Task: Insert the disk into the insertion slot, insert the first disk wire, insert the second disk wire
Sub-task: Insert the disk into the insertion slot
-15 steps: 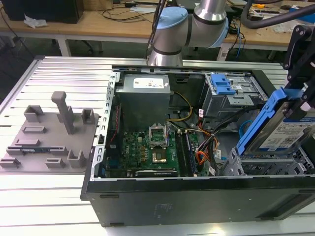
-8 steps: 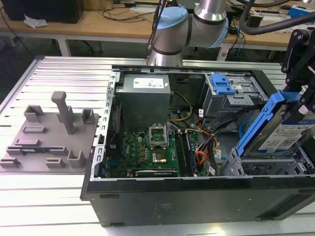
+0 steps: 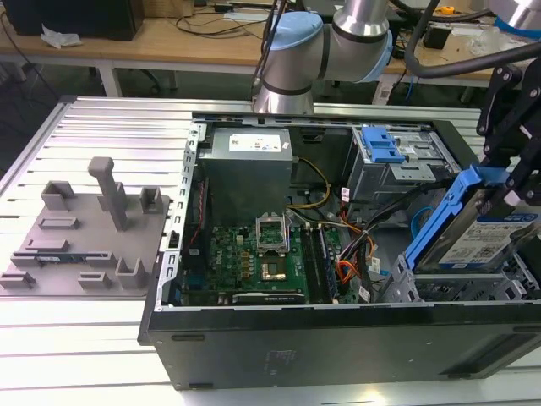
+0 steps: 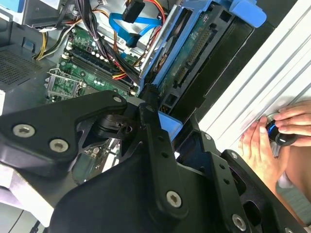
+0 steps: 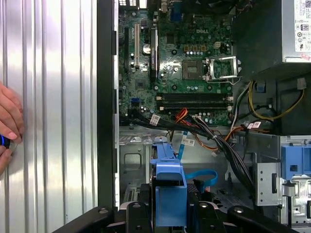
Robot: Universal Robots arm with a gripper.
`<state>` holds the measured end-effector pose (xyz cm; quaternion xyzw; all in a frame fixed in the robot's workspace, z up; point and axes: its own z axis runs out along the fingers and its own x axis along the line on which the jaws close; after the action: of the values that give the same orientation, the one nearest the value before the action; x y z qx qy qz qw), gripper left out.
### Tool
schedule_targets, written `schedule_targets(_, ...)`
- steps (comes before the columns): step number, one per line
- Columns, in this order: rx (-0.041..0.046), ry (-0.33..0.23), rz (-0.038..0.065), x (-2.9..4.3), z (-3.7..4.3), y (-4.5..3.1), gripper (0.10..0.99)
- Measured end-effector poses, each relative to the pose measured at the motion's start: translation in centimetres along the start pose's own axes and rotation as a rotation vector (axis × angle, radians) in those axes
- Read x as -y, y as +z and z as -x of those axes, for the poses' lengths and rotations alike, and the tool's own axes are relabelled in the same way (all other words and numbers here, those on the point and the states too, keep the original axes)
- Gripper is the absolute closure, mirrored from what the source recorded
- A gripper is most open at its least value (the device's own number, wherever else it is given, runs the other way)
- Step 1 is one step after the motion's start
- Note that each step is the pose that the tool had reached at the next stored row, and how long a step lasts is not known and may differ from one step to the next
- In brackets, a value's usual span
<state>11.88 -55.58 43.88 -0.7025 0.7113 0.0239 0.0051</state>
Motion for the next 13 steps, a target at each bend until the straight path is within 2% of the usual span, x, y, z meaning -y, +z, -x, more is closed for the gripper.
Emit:
schedule_targets(3,0.0002,0.000,0.002,0.01,-0.02,0.45,0.722)
schedule_targets(11,0.0001,0.000,0.002,0.06,-0.10,2.29,0.722)
schedule_targets(13,-0.0031,0.000,0.002,0.07,-0.11,2.58,0.714)
